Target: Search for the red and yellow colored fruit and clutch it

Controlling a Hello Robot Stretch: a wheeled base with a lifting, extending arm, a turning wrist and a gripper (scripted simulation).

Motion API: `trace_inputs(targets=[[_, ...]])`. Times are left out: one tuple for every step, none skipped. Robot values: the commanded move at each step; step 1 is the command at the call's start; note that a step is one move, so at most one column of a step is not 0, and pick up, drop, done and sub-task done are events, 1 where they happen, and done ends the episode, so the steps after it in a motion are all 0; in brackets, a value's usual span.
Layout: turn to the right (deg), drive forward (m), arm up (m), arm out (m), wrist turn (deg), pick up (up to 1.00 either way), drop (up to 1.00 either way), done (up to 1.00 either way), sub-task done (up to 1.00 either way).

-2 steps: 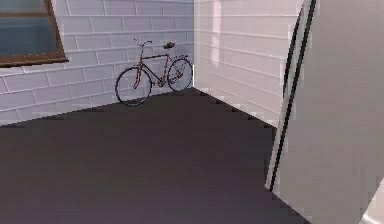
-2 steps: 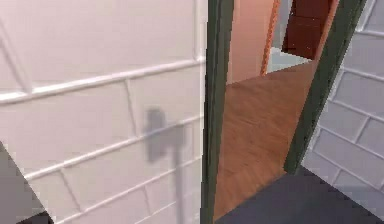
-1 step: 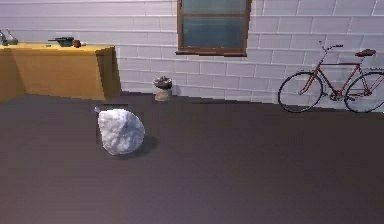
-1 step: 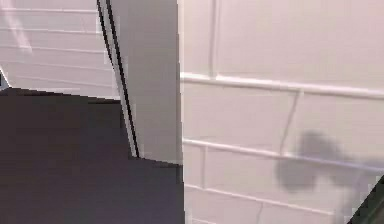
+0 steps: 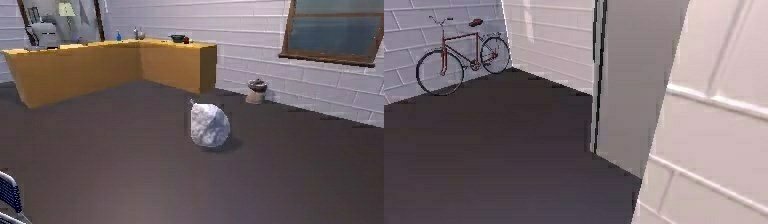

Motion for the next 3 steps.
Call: trace_inputs(targets=[[0.0,1.0,0.0,0.0,0.0,0.0,0.0,0.0,0.0],[-9.0,0.0,0.0,0.0,0.0,0.0,0.0,0.0,0.0],[0.0,0.2,0.0,0.0,0.0,0.0,0.0,0.0,0.0]])
